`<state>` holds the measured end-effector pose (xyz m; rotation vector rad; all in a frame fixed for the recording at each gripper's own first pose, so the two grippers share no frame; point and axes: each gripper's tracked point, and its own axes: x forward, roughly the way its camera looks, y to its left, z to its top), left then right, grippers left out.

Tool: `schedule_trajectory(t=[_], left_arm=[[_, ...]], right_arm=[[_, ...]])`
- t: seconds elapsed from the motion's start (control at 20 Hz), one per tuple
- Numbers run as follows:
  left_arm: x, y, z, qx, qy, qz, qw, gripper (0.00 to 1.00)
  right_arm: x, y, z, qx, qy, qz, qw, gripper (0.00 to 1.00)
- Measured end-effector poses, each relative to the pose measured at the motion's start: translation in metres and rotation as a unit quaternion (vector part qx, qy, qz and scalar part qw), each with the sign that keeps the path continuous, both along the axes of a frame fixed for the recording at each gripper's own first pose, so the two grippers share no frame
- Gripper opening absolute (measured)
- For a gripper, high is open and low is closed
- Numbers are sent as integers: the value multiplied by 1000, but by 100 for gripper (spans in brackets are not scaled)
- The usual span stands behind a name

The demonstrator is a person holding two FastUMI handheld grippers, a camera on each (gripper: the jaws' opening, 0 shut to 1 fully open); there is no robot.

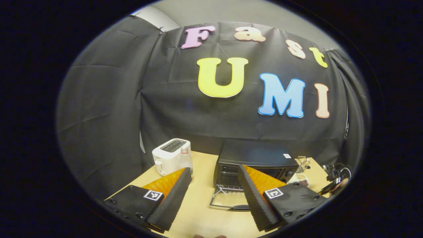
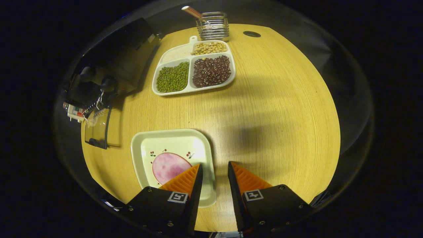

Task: Open the electric oven with the left hand, put the food in, and close the electric oven.

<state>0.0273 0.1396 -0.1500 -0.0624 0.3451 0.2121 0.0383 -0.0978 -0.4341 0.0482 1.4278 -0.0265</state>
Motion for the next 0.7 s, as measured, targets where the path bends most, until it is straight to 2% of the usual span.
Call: schedule_trajectory(t=[0.1, 0.2, 0.25, 0.3, 0.35, 0.4, 0.5, 0.7], left_arm=[[-4, 4, 0, 1, 2, 1, 1000, 100], [-7, 7, 0, -1, 2, 4, 1000, 100], [-8, 9, -2, -3, 3, 6, 1000, 100], [-9, 10, -3, -5, 5, 7, 1000, 100], [-11, 11, -6, -8, 6, 9, 1000, 100], [-12, 11, -6, -11, 5, 10, 1000, 100], [-15, 11, -9, -14, 7, 10, 1000, 100], [-18, 13, -2, -13, 1, 7, 1000, 100]], right_arm=[[0, 3, 0, -16, 5, 14, 1000, 48], [6, 10, 3, -6, 2, -3, 1000, 49], [-4, 11, -36, -8, -1, -22, 1000, 35], [-2, 12, -11, -6, 2, -21, 1000, 21], [0, 10, -19, 1, -1, -20, 1000, 21], [-2, 11, -7, 12, 0, -16, 1000, 16], [-1, 9, -32, 58, -16, -56, 997, 1], [-8, 11, -62, 147, -8, -144, 979, 1]])
